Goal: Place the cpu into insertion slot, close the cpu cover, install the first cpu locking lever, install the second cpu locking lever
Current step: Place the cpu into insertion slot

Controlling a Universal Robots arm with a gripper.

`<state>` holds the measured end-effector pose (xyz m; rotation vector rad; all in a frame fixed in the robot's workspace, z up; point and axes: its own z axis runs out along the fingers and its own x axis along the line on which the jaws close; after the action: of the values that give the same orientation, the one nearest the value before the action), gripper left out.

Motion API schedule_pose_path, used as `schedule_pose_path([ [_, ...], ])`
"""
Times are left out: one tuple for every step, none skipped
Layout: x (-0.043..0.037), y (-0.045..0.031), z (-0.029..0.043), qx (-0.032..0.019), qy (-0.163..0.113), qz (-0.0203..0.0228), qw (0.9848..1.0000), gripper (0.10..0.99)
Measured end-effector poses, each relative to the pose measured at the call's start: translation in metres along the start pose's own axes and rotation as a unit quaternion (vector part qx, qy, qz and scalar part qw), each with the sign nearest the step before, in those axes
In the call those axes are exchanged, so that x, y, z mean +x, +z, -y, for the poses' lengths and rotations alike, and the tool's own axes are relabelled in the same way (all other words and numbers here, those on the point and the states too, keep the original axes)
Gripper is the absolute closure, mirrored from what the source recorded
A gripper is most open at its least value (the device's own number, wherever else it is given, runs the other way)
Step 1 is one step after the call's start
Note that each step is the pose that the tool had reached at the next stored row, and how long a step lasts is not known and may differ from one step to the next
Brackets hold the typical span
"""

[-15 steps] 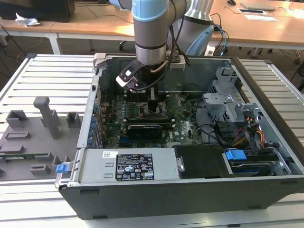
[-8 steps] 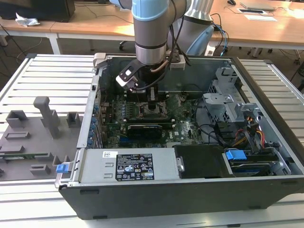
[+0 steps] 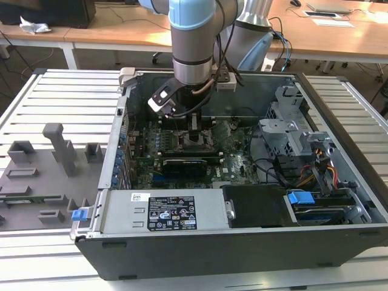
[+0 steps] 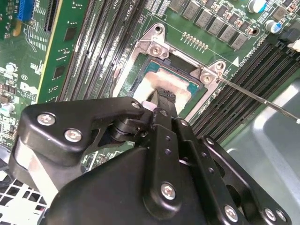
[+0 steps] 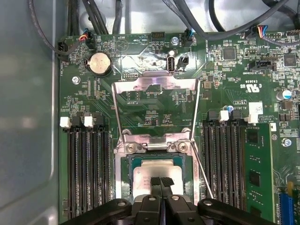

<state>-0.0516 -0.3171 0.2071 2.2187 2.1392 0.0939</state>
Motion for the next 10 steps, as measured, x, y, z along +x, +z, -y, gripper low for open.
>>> schedule_pose_path([
  [0.0001, 0.0007, 0.0000, -0.0001, 0.000, -0.0001, 1.0000, 0.980],
  [0.0000, 0.0012, 0.0001, 0.0000, 0.000, -0.0001, 1.0000, 0.980],
  [0.0000, 0.0014, 0.0001, 0.0000, 0.000, 0.0000, 1.0000, 0.980],
  [0.0000, 0.0016, 0.0001, 0.0000, 0.000, 0.0000, 1.0000, 0.980],
  [0.0000, 0.0017, 0.0001, 0.0000, 0.000, 0.0000, 1.0000, 0.980],
  [0.0000, 0.0020, 0.0002, 0.0000, 0.000, -0.0002, 1.0000, 0.980],
  [0.0000, 0.0021, 0.0002, 0.0000, 0.000, -0.0003, 1.0000, 0.980],
  [0.0000, 0.0023, 0.0002, 0.0001, 0.000, -0.0003, 1.0000, 0.980],
  [0.0000, 0.0023, 0.0002, 0.0000, 0.000, -0.0003, 1.0000, 0.980],
  [0.0000, 0.0024, 0.0002, 0.0000, 0.000, -0.0003, 1.0000, 0.980],
])
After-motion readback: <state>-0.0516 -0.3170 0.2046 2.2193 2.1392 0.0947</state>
